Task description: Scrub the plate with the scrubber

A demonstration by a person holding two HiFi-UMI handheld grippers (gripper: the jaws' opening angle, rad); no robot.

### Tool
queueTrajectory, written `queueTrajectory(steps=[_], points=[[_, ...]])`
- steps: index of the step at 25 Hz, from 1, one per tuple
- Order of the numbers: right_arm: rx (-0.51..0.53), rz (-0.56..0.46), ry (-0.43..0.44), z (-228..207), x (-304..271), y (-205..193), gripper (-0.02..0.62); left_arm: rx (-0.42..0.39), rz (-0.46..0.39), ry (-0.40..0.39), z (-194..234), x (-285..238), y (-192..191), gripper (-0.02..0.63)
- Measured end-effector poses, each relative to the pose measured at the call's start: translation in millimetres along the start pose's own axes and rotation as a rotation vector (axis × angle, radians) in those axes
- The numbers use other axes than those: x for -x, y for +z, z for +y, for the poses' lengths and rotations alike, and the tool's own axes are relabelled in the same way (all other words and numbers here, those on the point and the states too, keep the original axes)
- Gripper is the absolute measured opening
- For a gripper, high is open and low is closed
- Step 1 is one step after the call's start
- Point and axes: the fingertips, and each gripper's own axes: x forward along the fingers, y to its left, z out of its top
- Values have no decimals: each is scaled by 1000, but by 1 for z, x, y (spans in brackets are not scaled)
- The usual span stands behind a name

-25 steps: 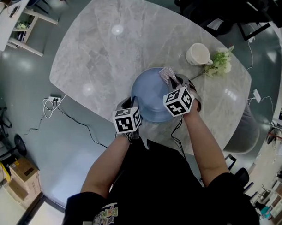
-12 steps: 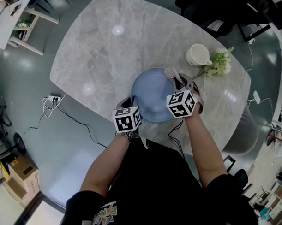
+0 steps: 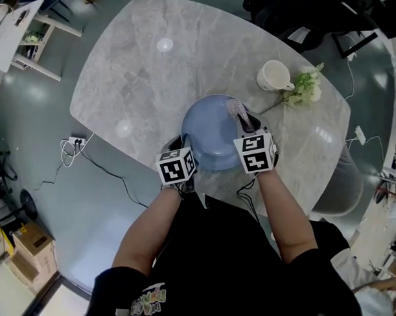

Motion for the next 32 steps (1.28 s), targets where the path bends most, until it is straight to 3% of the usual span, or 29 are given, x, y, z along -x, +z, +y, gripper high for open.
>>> queueTrajectory(steps=[3, 6, 14, 23, 32], points=[[-145, 5, 98, 19, 4, -4, 77, 2, -1, 4, 0, 0, 0, 52], [-208, 14, 196, 47, 6, -7, 77, 5, -3, 8, 0, 0, 0, 52], [-171, 63, 375, 122, 8, -13, 77, 18, -12, 14, 0, 0, -1, 52], [25, 110, 335, 123, -2, -26, 80, 18, -16, 10, 0, 0, -1, 52], [88, 129, 214, 77, -6, -35, 81, 18, -18, 8, 1, 1, -1, 52]])
